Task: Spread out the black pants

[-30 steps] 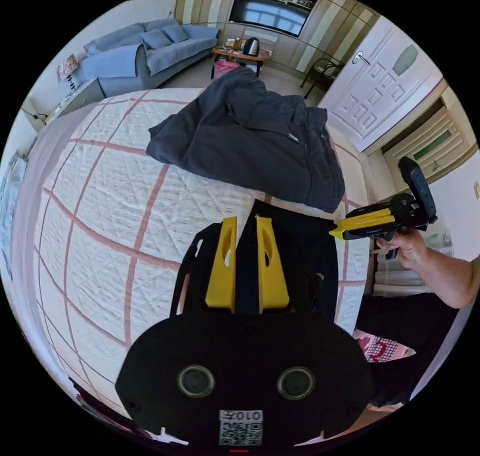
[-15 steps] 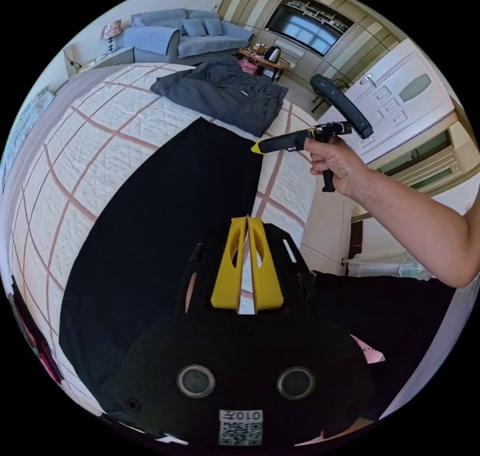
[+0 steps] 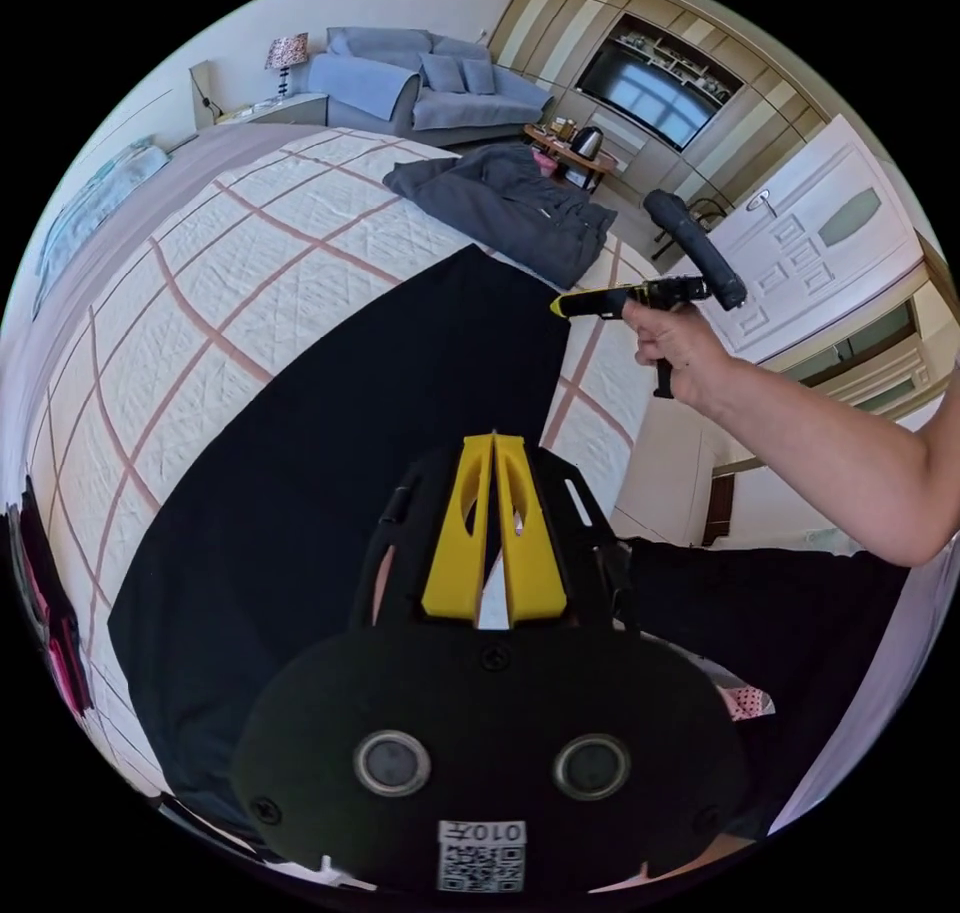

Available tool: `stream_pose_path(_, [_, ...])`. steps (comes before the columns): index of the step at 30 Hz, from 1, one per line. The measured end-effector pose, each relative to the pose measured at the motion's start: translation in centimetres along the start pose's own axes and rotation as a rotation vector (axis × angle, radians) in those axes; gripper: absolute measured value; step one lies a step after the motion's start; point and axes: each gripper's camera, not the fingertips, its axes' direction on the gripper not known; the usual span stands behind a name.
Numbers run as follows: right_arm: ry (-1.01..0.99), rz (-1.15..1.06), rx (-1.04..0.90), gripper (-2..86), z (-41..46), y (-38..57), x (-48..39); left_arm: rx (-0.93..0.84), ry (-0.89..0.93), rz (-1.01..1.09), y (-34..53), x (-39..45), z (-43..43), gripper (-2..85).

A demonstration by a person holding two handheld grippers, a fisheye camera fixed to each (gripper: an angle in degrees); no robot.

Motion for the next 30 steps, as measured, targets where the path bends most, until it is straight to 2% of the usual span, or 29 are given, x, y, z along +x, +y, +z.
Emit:
stream_pose_path(2, [-0.236, 0.101, 0.026, 5.0, -0.4, 0.6, 1.9, -0.003, 0.011, -0.019, 0.6, -0.4, -1.2, -0.2])
stream_pose_path(5, [-0.337, 0.098, 0.075, 4.8, -1.5, 1.0, 0.4, 0.015, 0.009, -0.06, 1.4, -1.1, -3.7, -0.2])
stream_pose_path(9, [-0.317, -0.1, 0.142, 4.7, -4.7, 1.3, -7.2, 0.085, 0.002, -0.204, 3.5, -3.6, -8.6, -0.2])
stream_pose_path(13, [-0.177, -0.514, 0.185, 4.7, -8.2, 3.9, -23.4, 0.189, -0.061, -0.405, 8.3, -7.4, -15.3, -0.2])
stream_pose_path(17, [-0.203, -0.884, 0.165, 4.7, -6.0, 11.7, -40.4, 0.234, -0.083, -0.568, 14.4, -11.8, -20.9, -0.2])
stream_pose_path(19, [-0.153, -1.025, 0.139, 4.7, -2.7, 15.4, -46.5, 0.256, -0.061, -0.679, 19.2, -15.0, -23.7, -0.2])
stream_pose_path(23, [-0.064, -1.104, -0.109, 4.9, 7.9, 19.7, -54.3, 0.235, -0.104, -0.809, 25.8, -18.1, -27.3, -0.2])
stream_pose_path(30, [-0.038, -1.072, -0.124, 4.9, 8.1, 21.5, -58.4, 0.259, -0.056, -0.809, 29.9, -18.3, -32.1, -0.2])
